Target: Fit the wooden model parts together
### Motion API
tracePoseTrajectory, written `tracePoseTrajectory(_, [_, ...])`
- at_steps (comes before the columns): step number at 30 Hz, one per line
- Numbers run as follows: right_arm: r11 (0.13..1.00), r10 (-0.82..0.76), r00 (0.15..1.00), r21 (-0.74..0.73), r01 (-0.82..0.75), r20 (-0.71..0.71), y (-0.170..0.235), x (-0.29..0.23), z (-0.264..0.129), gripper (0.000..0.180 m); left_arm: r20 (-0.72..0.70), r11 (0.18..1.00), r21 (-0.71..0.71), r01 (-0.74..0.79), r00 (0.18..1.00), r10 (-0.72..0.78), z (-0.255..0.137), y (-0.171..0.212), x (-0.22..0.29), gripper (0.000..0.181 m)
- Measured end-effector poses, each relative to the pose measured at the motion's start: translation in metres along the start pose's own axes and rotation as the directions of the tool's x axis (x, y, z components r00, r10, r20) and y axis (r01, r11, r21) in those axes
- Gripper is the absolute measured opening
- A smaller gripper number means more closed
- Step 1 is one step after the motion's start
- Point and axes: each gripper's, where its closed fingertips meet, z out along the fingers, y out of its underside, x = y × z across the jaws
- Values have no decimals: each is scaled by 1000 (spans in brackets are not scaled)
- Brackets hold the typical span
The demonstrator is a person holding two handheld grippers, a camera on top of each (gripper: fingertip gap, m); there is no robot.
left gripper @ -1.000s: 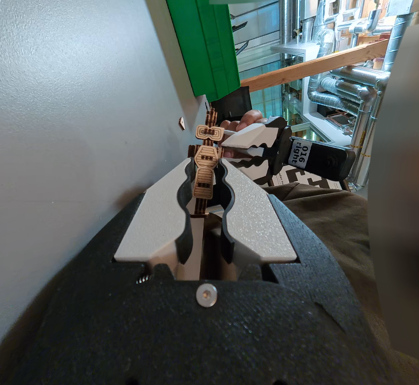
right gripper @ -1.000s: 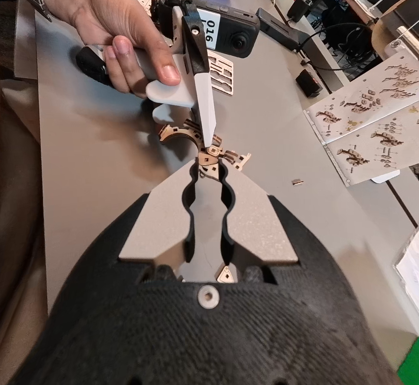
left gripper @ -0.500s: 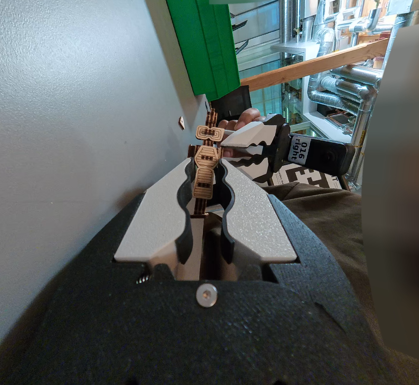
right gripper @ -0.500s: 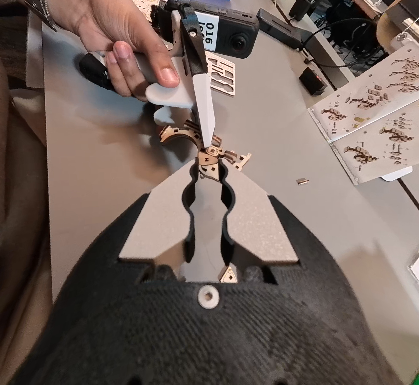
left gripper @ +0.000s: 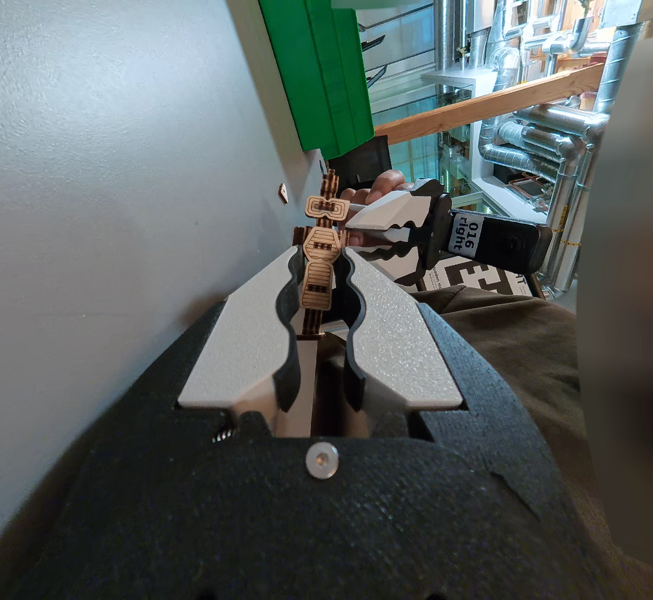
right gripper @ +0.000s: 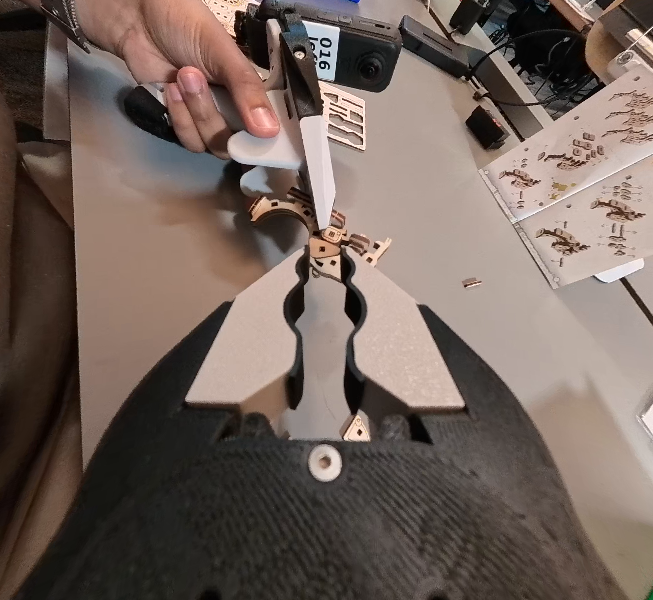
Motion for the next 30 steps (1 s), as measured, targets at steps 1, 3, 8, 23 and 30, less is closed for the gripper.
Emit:
tracePoseTrajectory(1, [1000, 1, 1000, 2, -1, 1, 0, 0, 0, 16, 1, 1000, 2, 0, 1000, 0, 0, 0, 0, 15])
tracePoseTrajectory(3, [1000, 2, 1000, 4, -2, 1, -1, 0, 0, 16, 1, 1000, 2, 0, 1000, 0, 0, 0, 0, 16])
tracePoseTrajectory(8, [1000, 5, 1000, 7, -5, 5, -1, 0, -1, 16, 1, 1000, 3, 0, 1000, 0, 0, 0, 0, 16])
tracePoseTrajectory(23, [973, 85, 989, -224, -57, 121, 58, -2, -8, 16, -4, 983, 177, 41, 999, -41, -15, -25, -3, 16])
tracePoseTrajectory(30, [962, 102, 987, -264, -67, 121, 67, -3, -5, 20, -11, 985, 170, 43, 999, -42, -14, -24, -2, 16])
